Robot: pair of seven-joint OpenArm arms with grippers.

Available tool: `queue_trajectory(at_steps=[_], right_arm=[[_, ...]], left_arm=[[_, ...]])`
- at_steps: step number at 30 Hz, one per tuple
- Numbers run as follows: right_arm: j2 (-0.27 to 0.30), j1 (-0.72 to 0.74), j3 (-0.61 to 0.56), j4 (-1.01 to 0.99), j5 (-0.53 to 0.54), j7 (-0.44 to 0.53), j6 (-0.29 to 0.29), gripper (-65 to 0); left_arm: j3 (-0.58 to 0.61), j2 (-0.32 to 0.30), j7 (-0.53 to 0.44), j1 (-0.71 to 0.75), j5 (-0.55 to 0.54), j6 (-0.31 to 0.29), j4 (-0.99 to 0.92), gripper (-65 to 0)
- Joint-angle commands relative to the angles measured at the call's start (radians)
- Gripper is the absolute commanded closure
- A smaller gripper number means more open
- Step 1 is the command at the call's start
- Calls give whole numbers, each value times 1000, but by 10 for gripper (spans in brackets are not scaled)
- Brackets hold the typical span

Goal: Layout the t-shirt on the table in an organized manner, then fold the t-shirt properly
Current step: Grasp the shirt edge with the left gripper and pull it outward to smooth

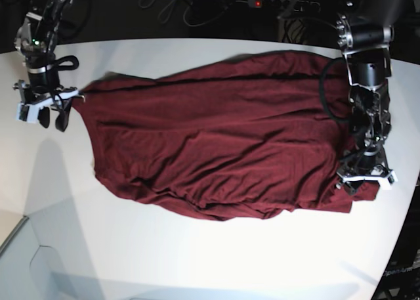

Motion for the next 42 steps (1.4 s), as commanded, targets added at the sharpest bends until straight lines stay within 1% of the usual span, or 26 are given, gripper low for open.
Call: queue_trajectory(at_steps=[1,3,8,10,18,26,27,28,30,33,34,35,37,40,42], right_arm=[[15,5,6,18,9,29,2,-283],[15,5,3,18,9,29,2,-283],[15,5,3,18,9,29,2,-283],[15,5,3,18,9,29,2,-283],[15,5,3,18,9,29,2,-283],[15,5,6,18,9,29,2,-283],[15,5,6,18,9,29,2,-283],[15,5,6,18,9,29,2,-283],[15,6,3,18,9,29,2,-283],[15,17,3,18,8,29,2,-283],[15,17,3,11,8,29,2,-283],[15,18,3,4,8,29,2,-283],[15,20,3,-8,8,29,2,-283],[17,20,4,-21,8,31,2,-282],[29,20,4,-22,8,31,2,-281]], left_arm=[[-1,-13,-23,-29,-4,-4,0,-339],[-1,-13,-23,-32,-4,-4,-32,-339],[1,-13,-23,-96,-4,-4,-164,-339],[1,-13,-25,-107,-4,-4,-185,-339],[2,12,-23,-89,-5,-5,-82,-338],[2,13,-22,-90,-5,-5,-78,-333],[2,13,-22,-90,-5,-5,-78,-314],[2,13,-22,-90,-5,-5,-78,-279],[2,13,-22,-90,-5,-5,-78,-186],[2,13,-22,-90,-5,-5,-78,-66],[2,13,-22,-90,-5,-5,-78,-16],[2,13,-22,-90,-5,-5,-78,0],[2,13,-22,-90,-5,-5,-69,-9],[-1,13,-22,-89,-13,-5,-58,-1],[-1,13,-22,-84,-13,-5,0,-1]])
